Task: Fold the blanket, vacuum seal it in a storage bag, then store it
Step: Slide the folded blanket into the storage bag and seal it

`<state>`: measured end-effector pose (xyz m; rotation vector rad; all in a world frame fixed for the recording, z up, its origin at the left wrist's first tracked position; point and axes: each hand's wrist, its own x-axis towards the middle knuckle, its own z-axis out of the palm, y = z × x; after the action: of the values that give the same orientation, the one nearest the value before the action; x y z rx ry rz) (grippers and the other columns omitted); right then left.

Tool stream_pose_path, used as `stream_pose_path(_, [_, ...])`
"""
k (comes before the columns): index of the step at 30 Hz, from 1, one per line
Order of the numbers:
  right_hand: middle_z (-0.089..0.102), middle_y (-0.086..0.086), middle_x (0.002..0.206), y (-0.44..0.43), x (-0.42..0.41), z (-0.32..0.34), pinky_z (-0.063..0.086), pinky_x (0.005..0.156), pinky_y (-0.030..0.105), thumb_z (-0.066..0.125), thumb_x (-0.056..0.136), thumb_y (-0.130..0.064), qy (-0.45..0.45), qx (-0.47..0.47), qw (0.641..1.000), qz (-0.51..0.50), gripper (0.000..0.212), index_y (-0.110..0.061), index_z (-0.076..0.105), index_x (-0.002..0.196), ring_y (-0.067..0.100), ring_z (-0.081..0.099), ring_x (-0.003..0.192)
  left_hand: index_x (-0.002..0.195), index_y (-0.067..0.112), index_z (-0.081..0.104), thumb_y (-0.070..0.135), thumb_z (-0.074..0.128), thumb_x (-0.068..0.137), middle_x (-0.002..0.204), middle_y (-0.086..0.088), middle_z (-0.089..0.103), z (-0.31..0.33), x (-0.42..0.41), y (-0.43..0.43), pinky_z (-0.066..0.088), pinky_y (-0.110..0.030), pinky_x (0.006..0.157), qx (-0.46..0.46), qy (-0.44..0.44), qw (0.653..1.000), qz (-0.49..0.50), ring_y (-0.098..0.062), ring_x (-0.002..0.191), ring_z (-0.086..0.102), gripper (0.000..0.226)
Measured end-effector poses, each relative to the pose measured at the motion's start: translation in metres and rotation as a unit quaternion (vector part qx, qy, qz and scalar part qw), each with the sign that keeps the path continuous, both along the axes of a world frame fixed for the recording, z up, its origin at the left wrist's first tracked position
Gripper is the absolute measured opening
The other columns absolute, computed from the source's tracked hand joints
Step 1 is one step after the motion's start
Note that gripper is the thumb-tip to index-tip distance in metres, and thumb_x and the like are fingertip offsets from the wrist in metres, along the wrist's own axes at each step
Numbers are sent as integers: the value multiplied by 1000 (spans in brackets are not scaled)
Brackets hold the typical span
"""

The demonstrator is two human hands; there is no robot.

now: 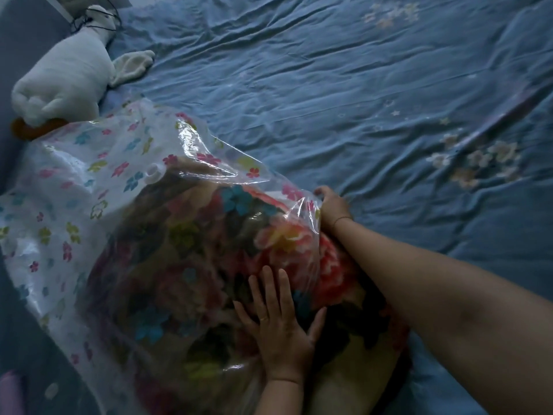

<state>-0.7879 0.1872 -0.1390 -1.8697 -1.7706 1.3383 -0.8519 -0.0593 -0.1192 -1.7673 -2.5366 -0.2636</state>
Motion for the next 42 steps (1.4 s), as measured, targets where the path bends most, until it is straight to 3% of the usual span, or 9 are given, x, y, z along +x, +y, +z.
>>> stream_pose_path(12, [71, 14, 90, 1, 6, -27, 49, 74, 32, 72, 80, -18, 100, 189, 977, 10, 34, -14, 64, 113, 29, 67, 84, 156, 22, 4, 71, 26, 88, 164, -1, 0, -36, -10, -7, -1, -60, 116, 73, 11, 997, -25, -27, 151, 3, 86])
stream_pose_path(15, [71, 19, 79, 2, 32, -37, 54, 54, 33, 64, 78, 0, 61, 346, 923, 158, 47, -8, 59, 123, 33, 69, 65, 156, 22, 5, 70, 26, 89, 164, -1, 1, -40, -10, -7, -1, -60, 116, 83, 10, 996, -28, -27, 151, 3, 85])
stream_pose_path(18, [68, 11, 68, 7, 59, -46, 50, 43, 28, 46, 73, -5, 9, 428, 859, 280, 50, -10, 47, 123, 27, 64, 51, 156, 23, 4, 70, 25, 89, 164, -1, 1, -41, -10, -7, -1, -60, 116, 87, 10, 996, -32, -27, 151, 3, 84])
stream_pose_path(22, [68, 16, 88, 7, 71, -44, 52, 64, 35, 54, 83, -31, -26, 496, 833, 243, 53, -8, 42, 128, 32, 66, 71, 156, 23, 4, 70, 24, 89, 164, 0, 1, -39, -9, -5, -1, -60, 116, 81, 4, 996, -27, -26, 151, 3, 84])
stream_pose_path(26, [63, 15, 112, -17, 69, -25, 39, 88, 38, 44, 91, -45, -37, 563, 794, 226, 54, -13, 44, 133, 28, 56, 95, 156, 23, 4, 66, 35, 88, 164, 2, 0, -36, -9, -5, -2, -59, 116, 87, 5, 996, -24, -24, 151, 2, 86])
stream_pose_path(33, [57, 10, 124, -60, 55, 26, 31, 107, 51, 56, 84, -40, 16, 575, 775, 262, 58, -15, 42, 134, 25, 55, 112, 155, 20, 8, 45, 48, 73, 164, -1, 1, -22, 2, -8, -2, -58, 118, 74, -14, 997, -13, -26, 151, 5, 95])
stream_pose_path(37, [59, 12, 127, -102, 51, 41, 28, 108, 57, 64, 79, -55, 31, 581, 766, 275, 71, -15, 44, 133, 27, 53, 119, 151, 11, 21, 43, 37, 94, 156, -14, 30, -3, 11, -16, 9, -58, 117, 106, -56, 993, 2, -18, 151, 6, 68])
stream_pose_path(40, [61, 9, 125, -123, 43, 48, 31, 108, 55, 51, 92, -36, 43, 607, 745, 272, 43, -17, 46, 131, 25, 53, 118, 143, 6, 34, 24, 31, 100, 144, -17, 48, 15, 12, -27, 22, -56, 113, 148, -73, 986, -22, -19, 146, 26, 47])
stream_pose_path(42, [58, 7, 125, -115, 41, 49, 33, 106, 52, 44, 93, -20, 26, 603, 769, 208, 35, -17, 47, 128, 24, 52, 116, 139, 7, 40, 12, 39, 87, 141, -17, 51, 30, 16, -30, 28, -56, 109, 148, -70, 986, -43, -24, 138, 38, 52])
